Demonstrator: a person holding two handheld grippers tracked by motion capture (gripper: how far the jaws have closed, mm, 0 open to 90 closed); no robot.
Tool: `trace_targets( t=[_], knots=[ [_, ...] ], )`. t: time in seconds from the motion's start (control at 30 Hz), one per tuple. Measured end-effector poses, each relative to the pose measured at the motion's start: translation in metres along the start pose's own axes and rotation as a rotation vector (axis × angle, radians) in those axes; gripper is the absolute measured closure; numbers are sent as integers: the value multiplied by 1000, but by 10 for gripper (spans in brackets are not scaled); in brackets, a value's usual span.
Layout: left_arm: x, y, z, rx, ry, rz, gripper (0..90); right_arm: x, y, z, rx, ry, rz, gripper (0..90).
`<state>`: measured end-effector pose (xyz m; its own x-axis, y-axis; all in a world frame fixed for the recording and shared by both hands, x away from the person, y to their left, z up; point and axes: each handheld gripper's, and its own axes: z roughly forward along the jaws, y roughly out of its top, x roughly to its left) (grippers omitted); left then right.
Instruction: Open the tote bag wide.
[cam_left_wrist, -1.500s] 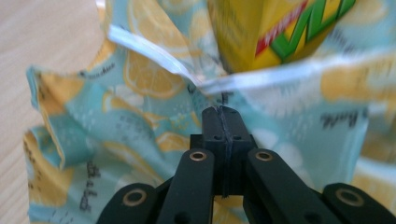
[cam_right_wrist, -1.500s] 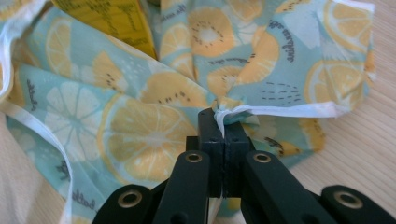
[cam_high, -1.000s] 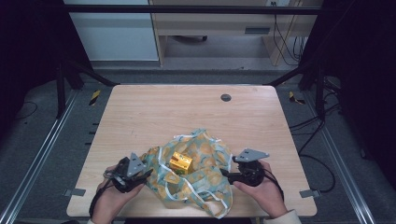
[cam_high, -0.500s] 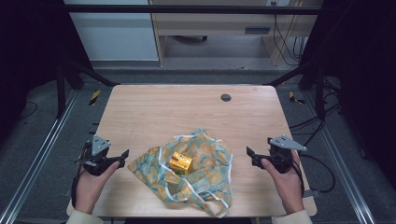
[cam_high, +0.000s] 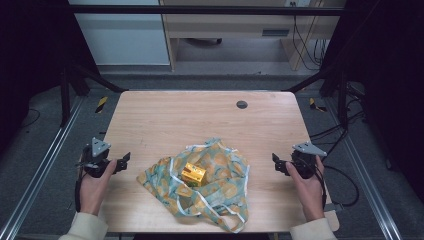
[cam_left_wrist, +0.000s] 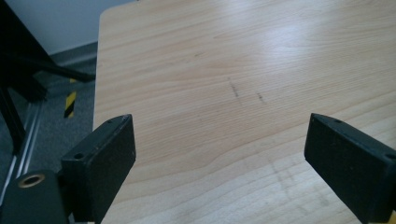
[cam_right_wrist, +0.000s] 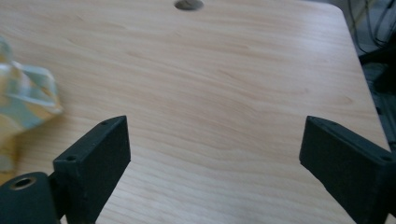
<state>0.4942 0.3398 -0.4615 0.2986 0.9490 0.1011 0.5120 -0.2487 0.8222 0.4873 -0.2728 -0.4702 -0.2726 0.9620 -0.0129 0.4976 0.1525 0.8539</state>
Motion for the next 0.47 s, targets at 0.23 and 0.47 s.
trace_targets(
  t=[0.23,0.47],
  knots=[
    [9,-8,-1,52,-19,-85,95,0,-12,-5,19,-25,-11,107],
    [2,-8,-3,71,-29,-53,92,6,-20,-10,84,-17,-31,108]
  ],
)
